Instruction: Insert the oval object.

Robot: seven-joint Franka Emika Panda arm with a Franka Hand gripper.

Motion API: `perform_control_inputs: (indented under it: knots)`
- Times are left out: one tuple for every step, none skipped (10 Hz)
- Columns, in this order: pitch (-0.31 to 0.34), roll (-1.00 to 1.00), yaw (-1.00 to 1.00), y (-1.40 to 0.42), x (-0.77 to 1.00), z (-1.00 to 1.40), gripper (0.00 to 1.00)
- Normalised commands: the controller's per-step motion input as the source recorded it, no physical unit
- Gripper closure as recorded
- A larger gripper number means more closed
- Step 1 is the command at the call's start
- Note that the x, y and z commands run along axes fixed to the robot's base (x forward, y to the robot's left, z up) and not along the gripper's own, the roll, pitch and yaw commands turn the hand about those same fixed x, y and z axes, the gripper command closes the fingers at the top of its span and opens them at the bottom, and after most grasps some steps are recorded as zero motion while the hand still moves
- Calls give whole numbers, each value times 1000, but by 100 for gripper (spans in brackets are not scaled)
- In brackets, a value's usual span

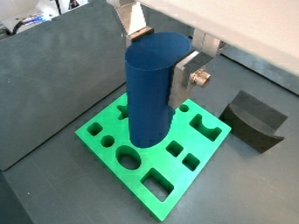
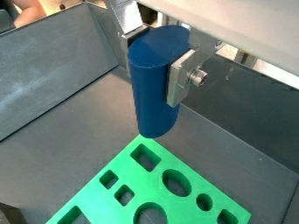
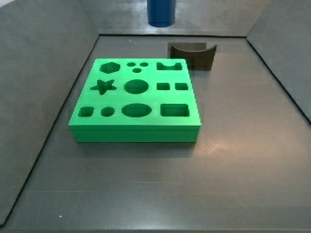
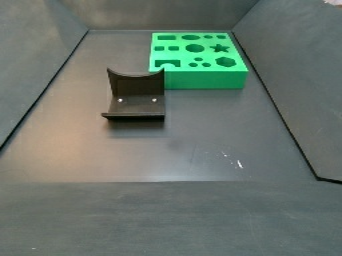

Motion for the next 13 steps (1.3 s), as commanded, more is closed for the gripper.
perform_control_inputs:
  knots:
    - [-19,0,-1000,0,-97,-226,100]
    - [-20,0,-1000,0,0,-363,100]
    - [-26,0,-1000,0,0,-391,100]
    - [-24,0,-1000,0,0,-463,100]
    - [-27,0,-1000,0,0,-503,100]
    - [-16,0,-1000,0,11,-523,100]
    - [0,0,-1000,0,9,-543,100]
    - [0,0,-1000,0,6,-489,100]
    - [0,0,-1000,0,9,-417,100]
    - [0,0,-1000,0,11,-406,100]
    - [0,0,-1000,14,89,-371,100]
    - [0,0,-894,0,234,-329,100]
    - [0,0,-737,0,414,-334,100]
